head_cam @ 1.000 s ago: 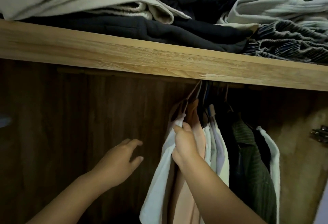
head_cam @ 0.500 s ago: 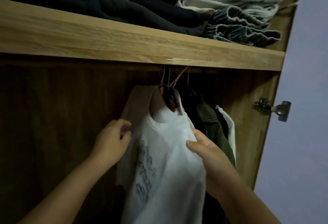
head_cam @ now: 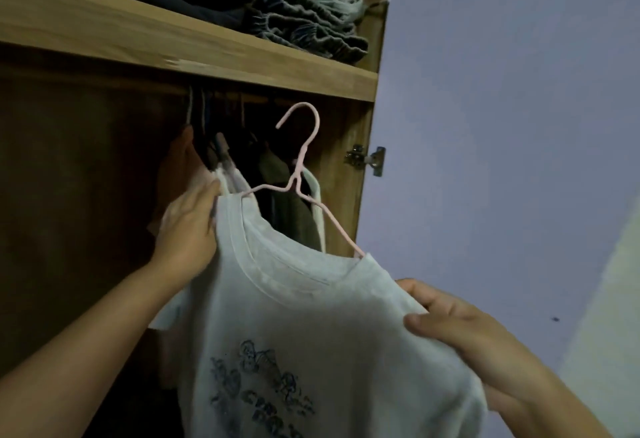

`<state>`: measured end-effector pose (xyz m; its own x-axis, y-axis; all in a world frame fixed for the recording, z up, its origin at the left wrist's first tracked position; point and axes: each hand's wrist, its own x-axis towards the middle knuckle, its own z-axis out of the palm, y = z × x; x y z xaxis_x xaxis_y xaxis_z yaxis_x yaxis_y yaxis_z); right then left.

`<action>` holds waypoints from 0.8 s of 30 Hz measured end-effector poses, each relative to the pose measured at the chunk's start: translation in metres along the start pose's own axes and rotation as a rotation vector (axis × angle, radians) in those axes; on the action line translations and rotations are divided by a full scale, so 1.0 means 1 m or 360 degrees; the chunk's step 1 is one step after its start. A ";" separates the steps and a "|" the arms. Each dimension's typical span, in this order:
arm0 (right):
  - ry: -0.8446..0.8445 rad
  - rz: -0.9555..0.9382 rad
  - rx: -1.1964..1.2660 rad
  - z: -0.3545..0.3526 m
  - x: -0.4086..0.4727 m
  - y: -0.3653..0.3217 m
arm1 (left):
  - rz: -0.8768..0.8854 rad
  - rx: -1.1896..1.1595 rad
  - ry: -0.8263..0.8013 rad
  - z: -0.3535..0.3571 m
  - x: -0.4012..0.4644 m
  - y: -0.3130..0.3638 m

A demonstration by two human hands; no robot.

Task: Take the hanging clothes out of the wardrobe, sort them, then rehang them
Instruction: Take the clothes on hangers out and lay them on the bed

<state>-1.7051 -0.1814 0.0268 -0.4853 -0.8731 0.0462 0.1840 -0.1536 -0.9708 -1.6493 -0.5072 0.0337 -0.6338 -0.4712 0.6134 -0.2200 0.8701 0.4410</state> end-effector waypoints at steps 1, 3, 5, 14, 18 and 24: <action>0.0010 -0.0010 -0.0004 -0.004 -0.018 -0.002 | 0.0069 0.0033 0.0010 0.002 -0.003 0.009; 0.0055 -0.0031 -0.0004 -0.011 -0.056 -0.006 | 0.0183 0.0054 -0.0009 0.008 -0.010 0.031; 0.0119 -0.0043 -0.0014 -0.018 -0.094 -0.010 | 0.0274 0.0013 -0.0022 0.013 -0.022 0.057; 0.0757 0.0034 -0.0565 -0.044 -0.276 -0.028 | 0.0507 -0.0338 -0.0209 0.041 -0.119 0.175; 0.1345 0.0038 -0.1117 -0.042 -0.339 -0.036 | 0.0710 -0.0444 -0.0261 0.058 -0.154 0.235; 0.2145 0.0115 -0.1866 -0.037 -0.411 -0.025 | 0.0953 -0.0735 -0.0397 0.096 -0.180 0.317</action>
<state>-1.5418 0.1983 0.0230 -0.9093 0.1731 0.3785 -0.1179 0.7651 -0.6330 -1.6756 -0.1330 0.0001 -0.7063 0.1514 0.6916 0.5055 0.7917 0.3430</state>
